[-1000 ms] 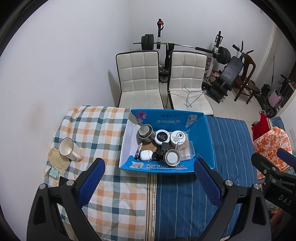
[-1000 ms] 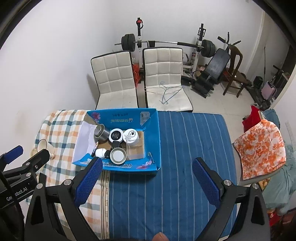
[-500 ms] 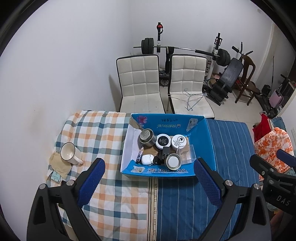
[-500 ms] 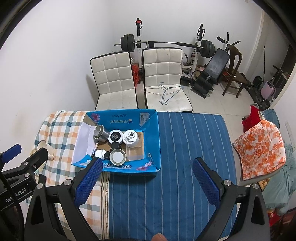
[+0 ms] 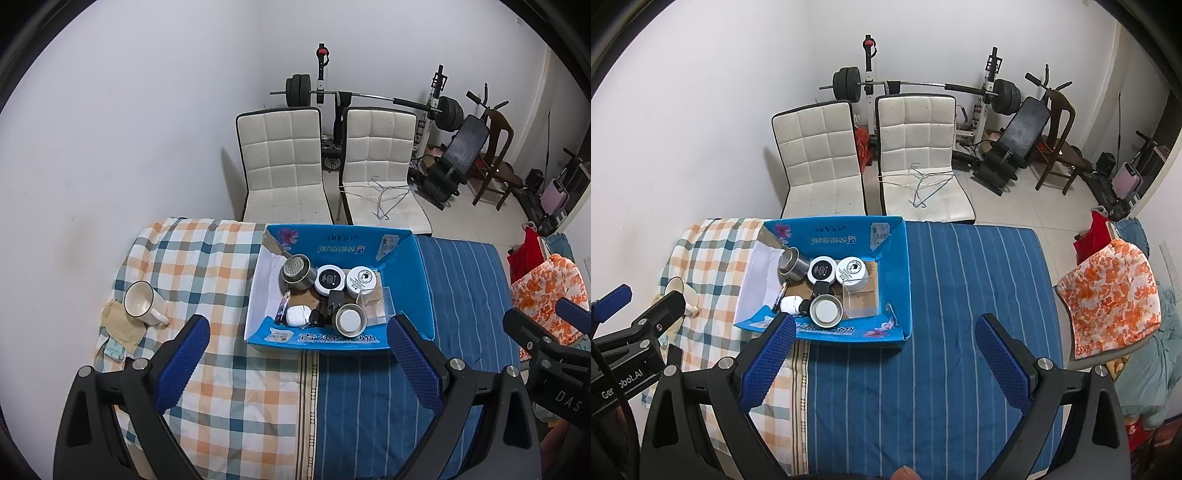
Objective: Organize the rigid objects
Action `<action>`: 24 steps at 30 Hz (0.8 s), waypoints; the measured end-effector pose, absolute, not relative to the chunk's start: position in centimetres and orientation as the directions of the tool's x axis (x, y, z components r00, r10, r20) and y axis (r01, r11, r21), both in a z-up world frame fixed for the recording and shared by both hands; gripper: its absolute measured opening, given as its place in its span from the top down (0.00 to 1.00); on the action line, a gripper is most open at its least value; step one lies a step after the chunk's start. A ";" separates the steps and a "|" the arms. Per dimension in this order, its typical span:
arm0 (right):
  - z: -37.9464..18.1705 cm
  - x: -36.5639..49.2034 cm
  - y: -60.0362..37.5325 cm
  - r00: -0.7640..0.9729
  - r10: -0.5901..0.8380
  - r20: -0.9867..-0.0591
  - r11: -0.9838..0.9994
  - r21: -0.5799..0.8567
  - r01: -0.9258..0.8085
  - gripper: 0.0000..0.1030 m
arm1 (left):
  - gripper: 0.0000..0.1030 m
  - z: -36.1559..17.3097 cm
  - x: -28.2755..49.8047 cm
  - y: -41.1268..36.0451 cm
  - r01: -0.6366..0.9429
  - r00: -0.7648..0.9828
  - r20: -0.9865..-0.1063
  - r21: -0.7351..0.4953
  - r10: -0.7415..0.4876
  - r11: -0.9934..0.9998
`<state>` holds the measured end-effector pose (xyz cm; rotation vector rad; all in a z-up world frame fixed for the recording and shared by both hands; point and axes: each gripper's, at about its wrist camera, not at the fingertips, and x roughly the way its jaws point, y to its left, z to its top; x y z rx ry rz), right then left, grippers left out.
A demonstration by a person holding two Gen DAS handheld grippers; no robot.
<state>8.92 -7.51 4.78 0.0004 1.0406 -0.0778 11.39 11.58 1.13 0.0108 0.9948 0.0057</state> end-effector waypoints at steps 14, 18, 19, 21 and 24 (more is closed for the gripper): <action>4.5 8.8 -7.9 0.498 -0.072 -0.864 0.996 -0.037 0.080 0.03 | 0.05 0.4 10.6 11.8 -0.005 0.530 -0.848 0.012 0.013 1.000; 4.4 8.8 -7.8 0.498 -0.072 -0.864 0.996 -0.036 0.082 0.03 | 0.05 0.3 10.5 11.7 -0.003 0.531 -0.847 0.011 0.011 1.000; 4.4 8.8 -7.8 0.498 -0.072 -0.864 0.996 -0.036 0.083 0.03 | 0.05 0.2 10.5 11.6 -0.001 0.533 -0.846 0.009 0.008 1.000; 4.4 8.8 -7.8 0.499 -0.074 -0.864 0.996 -0.037 0.084 0.03 | 0.05 0.2 10.3 11.6 0.002 0.538 -0.843 0.007 0.005 1.000; 4.4 8.8 -7.7 0.500 -0.074 -0.863 0.996 -0.037 0.083 0.03 | 0.05 0.2 10.5 11.6 0.000 0.539 -0.842 0.011 0.009 1.000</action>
